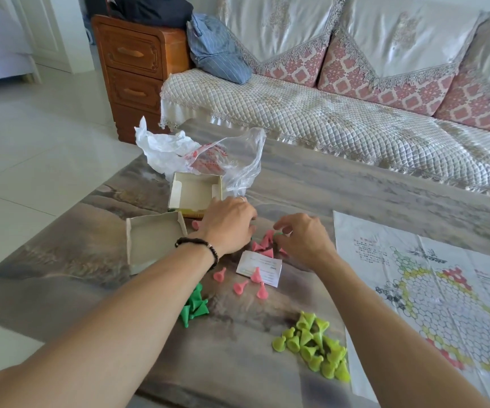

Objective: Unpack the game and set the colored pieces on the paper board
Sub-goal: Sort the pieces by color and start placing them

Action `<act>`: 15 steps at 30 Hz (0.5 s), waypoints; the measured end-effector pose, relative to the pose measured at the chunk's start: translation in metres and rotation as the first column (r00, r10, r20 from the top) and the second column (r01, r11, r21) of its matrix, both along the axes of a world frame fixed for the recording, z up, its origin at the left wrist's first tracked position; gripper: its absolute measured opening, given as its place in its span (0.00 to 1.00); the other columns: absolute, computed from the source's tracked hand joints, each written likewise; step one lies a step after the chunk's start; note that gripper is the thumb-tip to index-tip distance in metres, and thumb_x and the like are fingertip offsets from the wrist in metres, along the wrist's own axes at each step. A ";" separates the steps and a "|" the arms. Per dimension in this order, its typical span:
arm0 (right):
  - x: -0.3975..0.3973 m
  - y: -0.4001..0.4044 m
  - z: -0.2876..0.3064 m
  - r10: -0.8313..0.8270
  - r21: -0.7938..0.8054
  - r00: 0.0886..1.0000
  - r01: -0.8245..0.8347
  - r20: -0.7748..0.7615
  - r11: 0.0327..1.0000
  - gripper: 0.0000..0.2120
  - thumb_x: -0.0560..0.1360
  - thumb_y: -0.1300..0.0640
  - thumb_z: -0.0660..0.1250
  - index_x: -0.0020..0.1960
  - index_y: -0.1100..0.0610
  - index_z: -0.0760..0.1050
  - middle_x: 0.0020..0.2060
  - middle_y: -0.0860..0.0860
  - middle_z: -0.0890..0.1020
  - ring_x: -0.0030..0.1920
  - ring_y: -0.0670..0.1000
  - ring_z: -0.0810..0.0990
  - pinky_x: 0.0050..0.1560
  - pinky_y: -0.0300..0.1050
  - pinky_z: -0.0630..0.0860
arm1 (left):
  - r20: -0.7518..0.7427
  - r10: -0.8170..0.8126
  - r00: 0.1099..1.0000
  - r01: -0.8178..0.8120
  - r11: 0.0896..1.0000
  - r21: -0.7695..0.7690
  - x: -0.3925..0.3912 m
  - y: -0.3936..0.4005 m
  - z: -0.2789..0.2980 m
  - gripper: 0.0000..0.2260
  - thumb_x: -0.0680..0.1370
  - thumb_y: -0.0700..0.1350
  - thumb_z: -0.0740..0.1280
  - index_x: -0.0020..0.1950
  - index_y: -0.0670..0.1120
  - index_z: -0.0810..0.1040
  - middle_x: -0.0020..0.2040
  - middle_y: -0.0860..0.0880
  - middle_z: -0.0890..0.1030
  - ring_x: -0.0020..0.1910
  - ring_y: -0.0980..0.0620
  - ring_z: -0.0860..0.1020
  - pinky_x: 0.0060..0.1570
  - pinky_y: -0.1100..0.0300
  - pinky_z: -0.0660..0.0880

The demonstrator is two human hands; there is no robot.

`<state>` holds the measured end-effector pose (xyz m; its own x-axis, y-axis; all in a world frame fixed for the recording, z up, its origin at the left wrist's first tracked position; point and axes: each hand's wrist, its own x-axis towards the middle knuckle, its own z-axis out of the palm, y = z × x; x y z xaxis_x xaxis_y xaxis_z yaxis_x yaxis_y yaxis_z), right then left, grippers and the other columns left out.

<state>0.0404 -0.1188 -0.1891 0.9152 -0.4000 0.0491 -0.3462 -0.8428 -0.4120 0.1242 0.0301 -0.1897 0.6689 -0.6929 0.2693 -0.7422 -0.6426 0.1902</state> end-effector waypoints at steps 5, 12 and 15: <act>0.004 -0.006 -0.001 -0.035 0.047 0.999 0.036 -0.002 0.998 0.07 0.70 0.61 0.68 0.43 0.52 0.83 0.41 0.52 0.84 0.45 0.53 0.81 0.46 0.43 0.77 | -0.067 0.019 0.998 -0.017 0.999 0.030 0.003 -0.011 0.002 0.06 0.76 0.46 0.70 0.53 0.51 0.82 0.54 0.52 0.82 0.56 0.50 0.78 0.57 0.53 0.67; -0.003 0.002 0.010 -0.032 0.143 0.983 0.006 0.182 0.990 0.07 0.74 0.64 0.64 0.44 0.58 0.81 0.39 0.51 0.83 0.38 0.49 0.79 0.35 0.34 0.72 | -0.154 -0.033 0.988 0.013 0.992 -0.123 -0.007 0.002 0.017 0.04 0.75 0.42 0.69 0.46 0.49 0.82 0.47 0.51 0.82 0.50 0.49 0.79 0.53 0.57 0.73; -0.014 0.017 0.022 0.020 0.191 0.967 -0.070 0.253 0.979 0.06 0.75 0.64 0.64 0.43 0.58 0.79 0.37 0.49 0.81 0.38 0.48 0.78 0.38 0.40 0.73 | -0.241 -0.063 0.968 0.000 0.967 -0.254 -0.018 0.025 0.024 0.04 0.74 0.42 0.70 0.44 0.50 0.81 0.40 0.55 0.81 0.43 0.53 0.80 0.48 0.54 0.77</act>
